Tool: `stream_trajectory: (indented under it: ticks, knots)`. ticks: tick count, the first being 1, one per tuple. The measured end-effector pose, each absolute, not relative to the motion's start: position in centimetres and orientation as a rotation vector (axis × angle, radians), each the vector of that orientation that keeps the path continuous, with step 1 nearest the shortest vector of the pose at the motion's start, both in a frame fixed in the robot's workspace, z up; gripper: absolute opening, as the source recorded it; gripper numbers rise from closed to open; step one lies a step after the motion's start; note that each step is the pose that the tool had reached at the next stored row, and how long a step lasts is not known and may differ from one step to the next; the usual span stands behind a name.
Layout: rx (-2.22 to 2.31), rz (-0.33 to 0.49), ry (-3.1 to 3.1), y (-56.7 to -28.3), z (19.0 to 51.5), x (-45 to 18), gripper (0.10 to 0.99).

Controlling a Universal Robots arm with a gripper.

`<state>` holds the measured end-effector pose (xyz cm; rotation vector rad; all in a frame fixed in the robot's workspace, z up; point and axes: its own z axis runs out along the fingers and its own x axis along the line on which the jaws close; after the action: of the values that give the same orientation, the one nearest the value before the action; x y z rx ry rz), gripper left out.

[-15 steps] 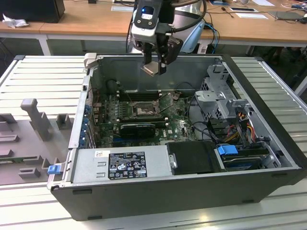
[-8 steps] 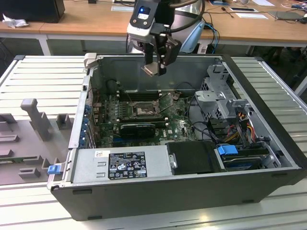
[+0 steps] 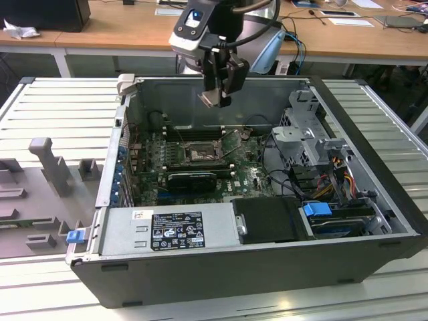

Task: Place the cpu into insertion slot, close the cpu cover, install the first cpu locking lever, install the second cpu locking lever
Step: 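Place the cpu into insertion slot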

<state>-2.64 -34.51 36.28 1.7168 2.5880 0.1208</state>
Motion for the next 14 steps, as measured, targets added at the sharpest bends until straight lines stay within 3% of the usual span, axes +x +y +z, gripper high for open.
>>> stream_trajectory:
  ticks: [14]
  knots:
    - [1.911,0.116,2.442,-34.51,35.59,-2.87,0.541]
